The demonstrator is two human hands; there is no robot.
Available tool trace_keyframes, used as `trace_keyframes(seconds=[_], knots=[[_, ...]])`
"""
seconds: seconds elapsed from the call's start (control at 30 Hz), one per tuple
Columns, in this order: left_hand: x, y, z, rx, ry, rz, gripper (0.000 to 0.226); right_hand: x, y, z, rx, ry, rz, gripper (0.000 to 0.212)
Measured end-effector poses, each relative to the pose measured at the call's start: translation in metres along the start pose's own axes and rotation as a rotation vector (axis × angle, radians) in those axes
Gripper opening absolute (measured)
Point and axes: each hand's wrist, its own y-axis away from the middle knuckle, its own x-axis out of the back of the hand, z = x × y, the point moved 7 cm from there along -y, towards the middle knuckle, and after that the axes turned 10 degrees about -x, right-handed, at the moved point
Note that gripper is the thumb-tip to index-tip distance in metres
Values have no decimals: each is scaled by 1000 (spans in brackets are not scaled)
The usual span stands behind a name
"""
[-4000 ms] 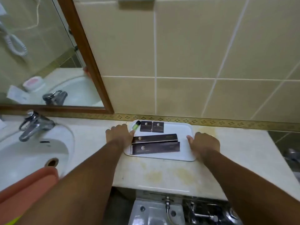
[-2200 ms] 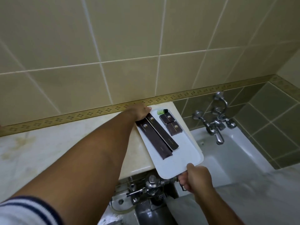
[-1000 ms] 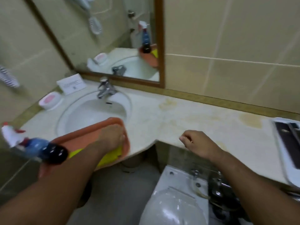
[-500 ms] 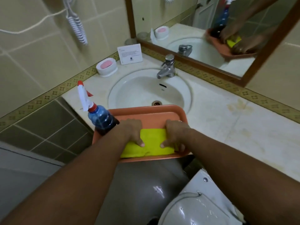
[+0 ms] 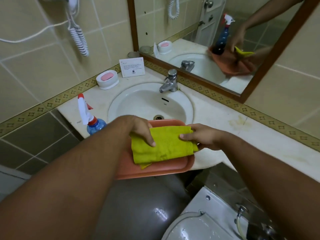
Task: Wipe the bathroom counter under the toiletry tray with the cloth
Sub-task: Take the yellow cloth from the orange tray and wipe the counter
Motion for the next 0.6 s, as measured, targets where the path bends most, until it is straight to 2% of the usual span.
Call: trace_keyframes(seconds=[0.07, 0.17, 0.3, 0.4, 0.5, 0.6], knots=[[0, 2, 18, -38, 153, 6, 43, 20, 18, 12, -7, -97, 28, 30], [-27, -6, 47, -74, 365, -140, 46, 45, 47, 48, -42, -178, 82, 16], [-75, -39, 103, -121, 574, -267, 39, 84, 87, 118, -101, -315, 193, 26], [-103, -81, 158, -180, 649, -201, 36, 125, 122, 171, -134, -453, 317, 24], [-131, -137, 236, -229, 608, -104, 47, 177, 165, 237, -162, -648, 469, 8], [-151, -176, 321, -310, 570, -22, 50, 221, 199, 289, -126, -878, 650, 8]])
